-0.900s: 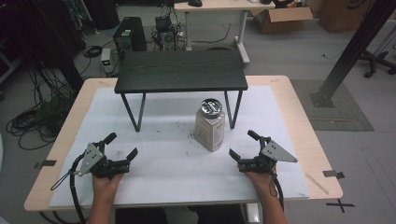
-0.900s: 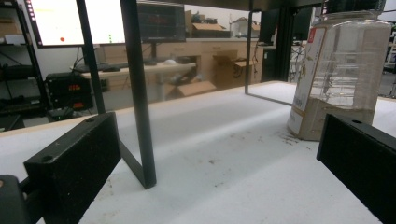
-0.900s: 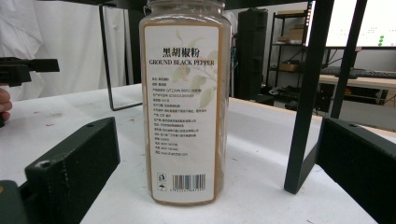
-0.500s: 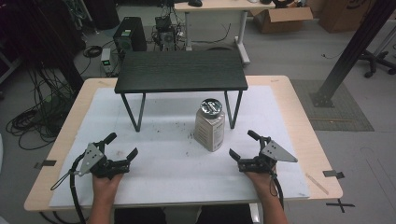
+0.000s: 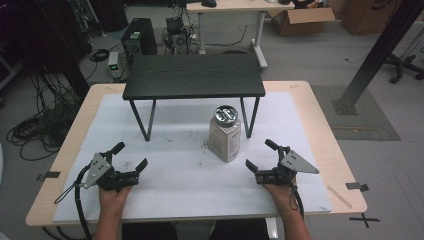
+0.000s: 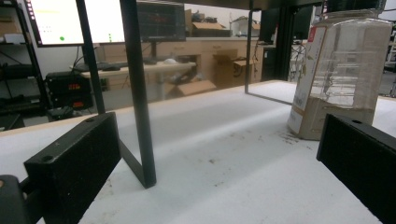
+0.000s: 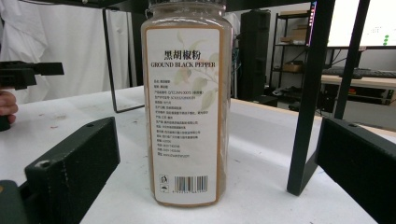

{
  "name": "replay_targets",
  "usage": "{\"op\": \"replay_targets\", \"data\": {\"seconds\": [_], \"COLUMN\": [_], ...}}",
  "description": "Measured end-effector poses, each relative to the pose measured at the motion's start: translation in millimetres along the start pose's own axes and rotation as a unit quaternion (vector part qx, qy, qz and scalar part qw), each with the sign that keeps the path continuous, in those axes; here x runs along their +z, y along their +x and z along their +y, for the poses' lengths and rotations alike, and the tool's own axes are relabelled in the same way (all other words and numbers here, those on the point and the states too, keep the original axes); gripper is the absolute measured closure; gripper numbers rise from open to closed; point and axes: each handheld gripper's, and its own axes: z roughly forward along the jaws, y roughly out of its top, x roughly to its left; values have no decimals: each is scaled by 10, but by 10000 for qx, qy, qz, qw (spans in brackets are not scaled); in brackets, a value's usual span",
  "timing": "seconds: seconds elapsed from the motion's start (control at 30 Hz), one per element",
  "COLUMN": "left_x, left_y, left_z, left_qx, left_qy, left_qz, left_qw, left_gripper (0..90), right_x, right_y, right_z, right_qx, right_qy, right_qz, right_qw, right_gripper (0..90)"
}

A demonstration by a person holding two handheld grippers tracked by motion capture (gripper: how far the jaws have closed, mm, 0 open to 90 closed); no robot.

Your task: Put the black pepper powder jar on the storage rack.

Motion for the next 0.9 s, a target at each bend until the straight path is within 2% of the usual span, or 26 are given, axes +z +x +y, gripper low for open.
{"op": "replay_targets", "data": {"seconds": [0.1, 0.37, 0.7, 0.9], "left_x": [-1, -1, -1, -2], "left_y": [-3, -5, -8, -6], "left_z": [0, 0, 0, 0], "left_qx": [11, 25, 33, 24], "left_qy": [-5, -6, -10, -3], "left_qz": [1, 6, 17, 18], "left_qw": [10000, 10000, 10000, 10000], "left_gripper": [3, 2, 3, 3], "right_x": [21, 179, 360, 488], "right_y": [-4, 36, 19, 12], "right_z": [39, 344, 514, 557], "right_qx": [11, -164, -4, 170], "right_qy": [-6, -152, -125, 34], "right_qz": [23, 171, 173, 224], "right_qw": [10000, 9996, 9998, 9996], "right_gripper": [0, 0, 0, 0]}}
